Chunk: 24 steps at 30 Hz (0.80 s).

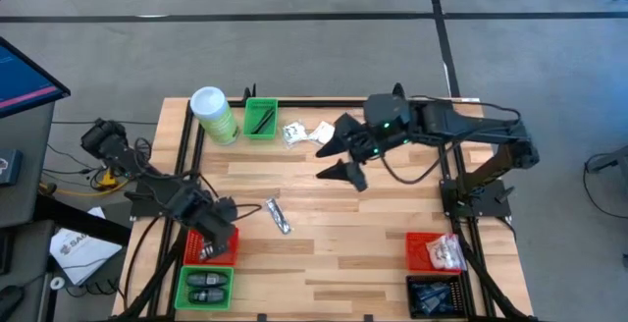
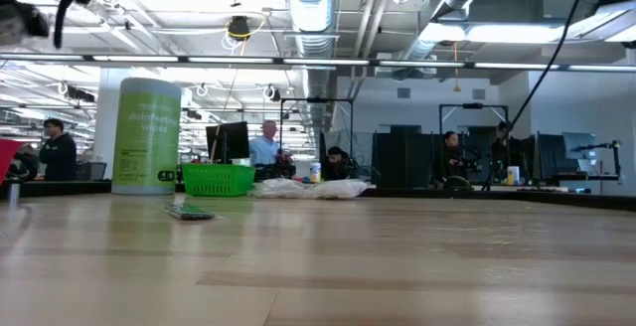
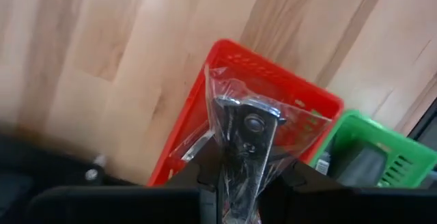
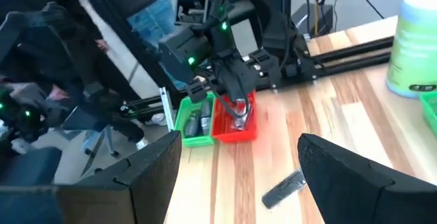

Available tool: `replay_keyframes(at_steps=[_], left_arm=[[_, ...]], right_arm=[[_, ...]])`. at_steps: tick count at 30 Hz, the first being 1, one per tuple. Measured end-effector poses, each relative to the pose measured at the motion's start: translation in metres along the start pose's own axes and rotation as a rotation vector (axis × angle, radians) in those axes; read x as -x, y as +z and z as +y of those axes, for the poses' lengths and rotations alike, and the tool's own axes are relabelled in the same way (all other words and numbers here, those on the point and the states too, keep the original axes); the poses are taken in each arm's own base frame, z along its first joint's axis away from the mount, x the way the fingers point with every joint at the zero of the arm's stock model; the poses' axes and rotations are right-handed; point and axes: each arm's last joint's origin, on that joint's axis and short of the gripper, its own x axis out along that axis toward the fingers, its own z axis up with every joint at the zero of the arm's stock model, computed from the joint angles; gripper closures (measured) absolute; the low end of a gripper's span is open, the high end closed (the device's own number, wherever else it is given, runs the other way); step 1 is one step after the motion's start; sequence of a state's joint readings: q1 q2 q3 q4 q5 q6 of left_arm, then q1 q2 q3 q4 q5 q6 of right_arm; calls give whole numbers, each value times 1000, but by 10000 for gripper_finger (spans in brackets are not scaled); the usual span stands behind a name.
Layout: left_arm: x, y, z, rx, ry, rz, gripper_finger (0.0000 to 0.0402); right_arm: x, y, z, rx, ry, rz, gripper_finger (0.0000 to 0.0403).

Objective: Pick & Place Travel size toiletries
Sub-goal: Put the nail cutter into the left red bin

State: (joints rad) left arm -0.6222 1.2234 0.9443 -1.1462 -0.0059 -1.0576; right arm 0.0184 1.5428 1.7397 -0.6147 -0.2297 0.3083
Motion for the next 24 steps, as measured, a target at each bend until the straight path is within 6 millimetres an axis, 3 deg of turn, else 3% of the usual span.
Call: replay_keyframes(at_steps=[5,12,24], left_arm=[[-25,-19,12,11,-54,26,361],[-44,-34,10,-28,-120,26,361],[-65,-36,5,-208,-47,74,361]], right_arm=[[-18,-2,10,-19,-48,-46,120],[-27,-5,22,-19,-67,-81,120],[-33,-1,33,-50,-11,-155,120]])
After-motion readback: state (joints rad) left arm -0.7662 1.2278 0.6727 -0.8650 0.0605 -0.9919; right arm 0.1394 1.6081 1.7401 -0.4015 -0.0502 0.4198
